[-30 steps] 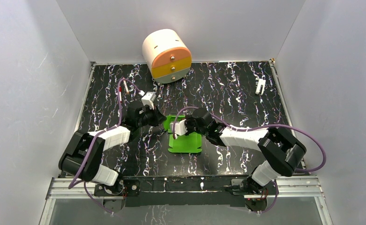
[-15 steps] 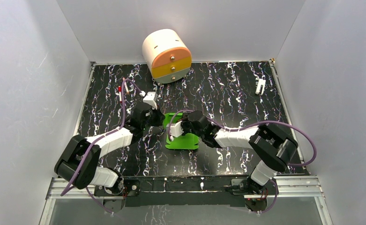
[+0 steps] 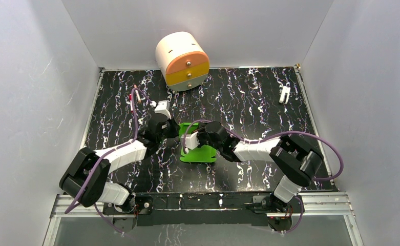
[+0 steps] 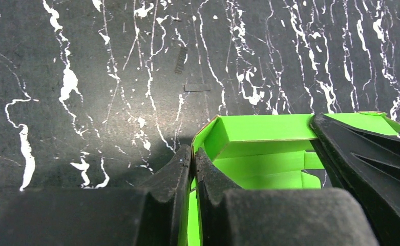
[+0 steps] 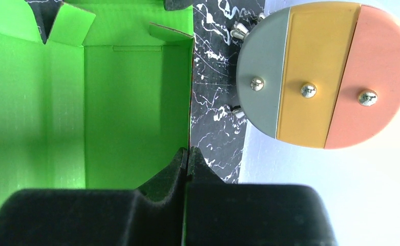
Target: Fold the paper box
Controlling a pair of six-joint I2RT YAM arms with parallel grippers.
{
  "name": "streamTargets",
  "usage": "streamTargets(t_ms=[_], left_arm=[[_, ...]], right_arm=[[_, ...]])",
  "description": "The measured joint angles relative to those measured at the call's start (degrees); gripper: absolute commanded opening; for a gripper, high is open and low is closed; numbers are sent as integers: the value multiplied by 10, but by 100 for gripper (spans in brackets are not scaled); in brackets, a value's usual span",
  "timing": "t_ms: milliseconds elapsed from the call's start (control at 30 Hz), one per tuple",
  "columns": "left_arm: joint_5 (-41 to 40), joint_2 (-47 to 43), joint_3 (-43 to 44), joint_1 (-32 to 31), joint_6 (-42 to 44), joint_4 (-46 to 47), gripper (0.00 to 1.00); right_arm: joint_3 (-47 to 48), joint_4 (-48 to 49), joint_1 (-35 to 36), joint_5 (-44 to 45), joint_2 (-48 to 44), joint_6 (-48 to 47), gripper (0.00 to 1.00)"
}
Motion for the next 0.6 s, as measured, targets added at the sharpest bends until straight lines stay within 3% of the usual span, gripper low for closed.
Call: streamTargets(t_ms=[333, 600], left_arm=[[-26, -2, -23, -33, -10, 55, 9], [-22, -7, -66, -52, -14, 129, 10]], right_arm=[[-53, 86, 4, 13, 3, -29, 0], [-106, 237, 32, 63, 44, -107, 0]])
